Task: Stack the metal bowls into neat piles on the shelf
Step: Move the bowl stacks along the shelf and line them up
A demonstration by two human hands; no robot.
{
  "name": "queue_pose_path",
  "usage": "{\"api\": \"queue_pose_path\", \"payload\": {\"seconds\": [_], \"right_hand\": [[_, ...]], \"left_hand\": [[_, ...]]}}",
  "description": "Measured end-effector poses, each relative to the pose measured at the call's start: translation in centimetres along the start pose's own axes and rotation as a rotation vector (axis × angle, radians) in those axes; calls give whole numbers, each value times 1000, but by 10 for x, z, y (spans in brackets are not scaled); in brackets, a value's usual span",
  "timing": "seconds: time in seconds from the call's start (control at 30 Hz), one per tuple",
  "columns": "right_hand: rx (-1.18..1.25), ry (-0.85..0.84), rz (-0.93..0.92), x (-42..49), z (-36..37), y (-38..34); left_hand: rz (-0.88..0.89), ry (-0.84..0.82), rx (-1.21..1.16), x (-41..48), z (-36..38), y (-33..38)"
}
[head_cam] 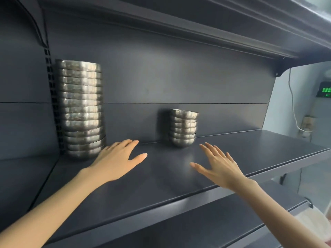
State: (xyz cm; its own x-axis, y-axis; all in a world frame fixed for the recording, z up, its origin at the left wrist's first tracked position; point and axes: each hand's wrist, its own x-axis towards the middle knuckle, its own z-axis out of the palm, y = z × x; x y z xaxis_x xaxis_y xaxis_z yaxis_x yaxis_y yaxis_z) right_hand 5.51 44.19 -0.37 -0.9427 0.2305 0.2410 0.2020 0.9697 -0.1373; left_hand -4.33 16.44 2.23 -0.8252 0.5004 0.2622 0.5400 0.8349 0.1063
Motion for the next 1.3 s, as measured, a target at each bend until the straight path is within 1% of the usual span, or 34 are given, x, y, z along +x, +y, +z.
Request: {"api": "queue_pose_path", "payload": {"seconds": [0.17,0.3,0.43,0.5,0.6,0.7,0.77,0.87,1.0,1.07,1.3], "right_hand": [[54,51,-7,48,4,24],[144,96,0,90,8,38],[221,160,-15,131,10,51],[270,184,-20,149,13,56],[473,181,-12,173,17,62],[827,195,-35,196,17,63],[1000,187,-40,213,15,60],[1068,187,-53,232,14,55],[1091,159,-95,244,12,47],[1115,166,-106,249,13,45],[1237,207,-100,248,31,47]], "left_hand": [[29,-12,-57,65,15,29],[31,0,-168,121,24,50],[59,54,-175,166,39,66],[32,80,-238,184,47,70],[2,119,-432,209,61,70],[25,161,-708,223,72,74],[32,204,-838,228,78,79],[28,251,-958,234,91,91],[-51,266,-1015,239,100,97],[-74,276,-1002,237,97,98],[-26,301,-970,234,93,95]]}}
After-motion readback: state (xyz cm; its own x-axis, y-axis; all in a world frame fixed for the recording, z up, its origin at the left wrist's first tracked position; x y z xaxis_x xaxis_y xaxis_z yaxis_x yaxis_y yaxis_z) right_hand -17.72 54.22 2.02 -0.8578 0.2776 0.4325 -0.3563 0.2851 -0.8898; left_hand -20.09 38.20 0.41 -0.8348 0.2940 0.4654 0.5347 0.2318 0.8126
